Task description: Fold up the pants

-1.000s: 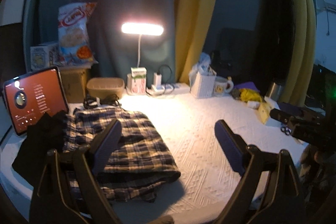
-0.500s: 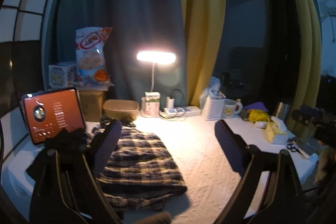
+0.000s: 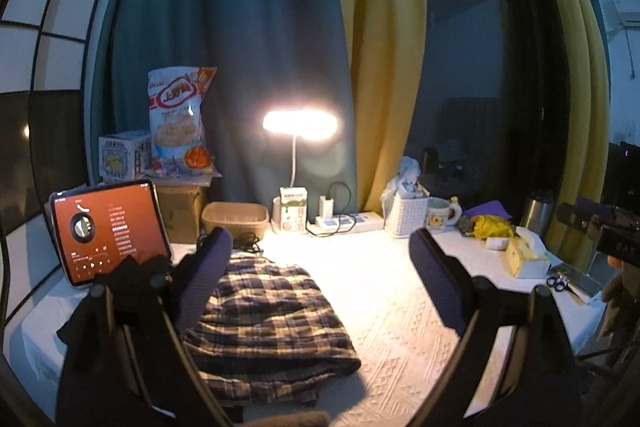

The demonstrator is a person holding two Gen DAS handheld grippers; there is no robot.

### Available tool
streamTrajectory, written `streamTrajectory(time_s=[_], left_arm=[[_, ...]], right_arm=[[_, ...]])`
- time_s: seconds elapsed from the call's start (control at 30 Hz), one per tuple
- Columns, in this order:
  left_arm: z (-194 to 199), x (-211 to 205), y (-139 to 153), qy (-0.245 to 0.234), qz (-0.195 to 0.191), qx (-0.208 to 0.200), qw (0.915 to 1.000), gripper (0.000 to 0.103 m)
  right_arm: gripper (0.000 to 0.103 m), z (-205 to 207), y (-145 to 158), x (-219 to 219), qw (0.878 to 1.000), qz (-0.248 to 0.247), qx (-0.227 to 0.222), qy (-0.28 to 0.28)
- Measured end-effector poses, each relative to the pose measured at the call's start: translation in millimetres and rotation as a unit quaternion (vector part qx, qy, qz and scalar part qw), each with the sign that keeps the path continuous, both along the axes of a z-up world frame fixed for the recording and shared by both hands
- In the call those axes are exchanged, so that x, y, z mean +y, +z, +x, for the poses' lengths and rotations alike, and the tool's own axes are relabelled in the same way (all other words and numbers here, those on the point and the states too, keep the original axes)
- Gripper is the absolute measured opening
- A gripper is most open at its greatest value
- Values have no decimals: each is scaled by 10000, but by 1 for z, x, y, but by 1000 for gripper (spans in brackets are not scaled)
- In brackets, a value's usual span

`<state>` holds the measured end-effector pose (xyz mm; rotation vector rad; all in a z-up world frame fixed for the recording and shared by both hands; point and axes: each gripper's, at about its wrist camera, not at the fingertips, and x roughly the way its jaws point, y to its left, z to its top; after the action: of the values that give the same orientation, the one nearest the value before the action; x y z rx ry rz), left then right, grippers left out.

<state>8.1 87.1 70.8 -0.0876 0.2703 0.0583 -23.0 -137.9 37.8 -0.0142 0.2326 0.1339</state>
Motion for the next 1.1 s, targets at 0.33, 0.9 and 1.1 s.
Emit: streamTrajectory(time_s=[0.33, 0.9, 1.1], left_arm=[[6, -3, -8, -15, 6, 135, 9999, 92], [5, -2, -11, -15, -14, 197, 9998, 97], [5, -3, -11, -16, -11, 215, 9998, 97]], right_arm=[[82, 6, -7, 10, 9996, -204, 135, 101], [82, 9, -9, 12, 9995, -234, 177, 97], [82, 10, -12, 12, 9995, -244, 192, 84]])
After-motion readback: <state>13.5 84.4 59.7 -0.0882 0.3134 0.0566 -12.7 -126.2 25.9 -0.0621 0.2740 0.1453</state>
